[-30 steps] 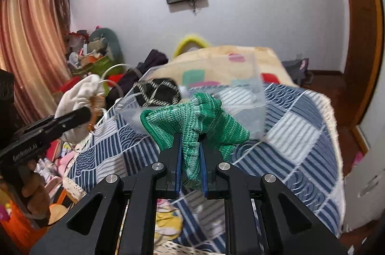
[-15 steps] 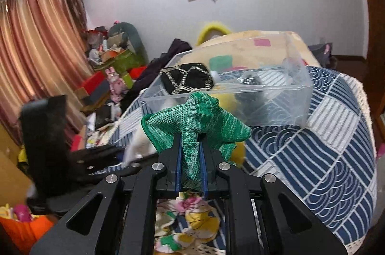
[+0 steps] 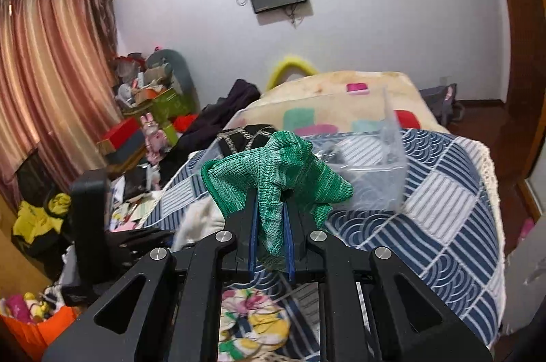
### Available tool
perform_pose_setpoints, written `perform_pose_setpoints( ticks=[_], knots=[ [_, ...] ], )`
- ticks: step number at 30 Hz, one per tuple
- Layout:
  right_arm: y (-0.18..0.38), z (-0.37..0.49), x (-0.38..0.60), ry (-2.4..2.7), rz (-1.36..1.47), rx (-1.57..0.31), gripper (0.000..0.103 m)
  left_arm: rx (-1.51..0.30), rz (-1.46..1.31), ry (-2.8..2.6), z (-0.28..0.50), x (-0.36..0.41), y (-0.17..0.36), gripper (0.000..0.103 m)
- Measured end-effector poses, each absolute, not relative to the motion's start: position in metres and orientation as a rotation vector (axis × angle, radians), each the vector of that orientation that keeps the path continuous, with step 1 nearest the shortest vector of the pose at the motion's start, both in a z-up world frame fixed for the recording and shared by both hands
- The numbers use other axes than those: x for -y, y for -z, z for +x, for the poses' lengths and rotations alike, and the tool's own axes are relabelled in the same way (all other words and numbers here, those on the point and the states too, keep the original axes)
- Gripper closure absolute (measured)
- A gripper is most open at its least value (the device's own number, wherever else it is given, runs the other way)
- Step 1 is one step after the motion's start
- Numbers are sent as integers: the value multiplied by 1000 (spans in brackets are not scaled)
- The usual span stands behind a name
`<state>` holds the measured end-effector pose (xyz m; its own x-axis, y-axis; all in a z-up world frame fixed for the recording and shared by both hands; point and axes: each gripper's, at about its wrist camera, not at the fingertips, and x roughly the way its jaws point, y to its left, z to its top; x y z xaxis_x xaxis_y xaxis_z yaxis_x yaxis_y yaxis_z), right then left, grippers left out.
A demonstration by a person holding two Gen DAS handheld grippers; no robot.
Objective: Organize soft objects
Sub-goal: 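Carry the pouch and green glove over the clear box and release both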
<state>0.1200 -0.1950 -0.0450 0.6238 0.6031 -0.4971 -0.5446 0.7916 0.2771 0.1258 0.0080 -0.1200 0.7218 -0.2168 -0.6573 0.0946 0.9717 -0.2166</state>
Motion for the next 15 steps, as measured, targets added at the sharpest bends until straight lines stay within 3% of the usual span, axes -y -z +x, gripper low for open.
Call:
perform_pose_setpoints(
  ticks=[15],
  knots=[
    [19, 140, 199, -569, 49, -535, 91, -534, -176, 153, 125, -31, 37, 80]
  ],
)
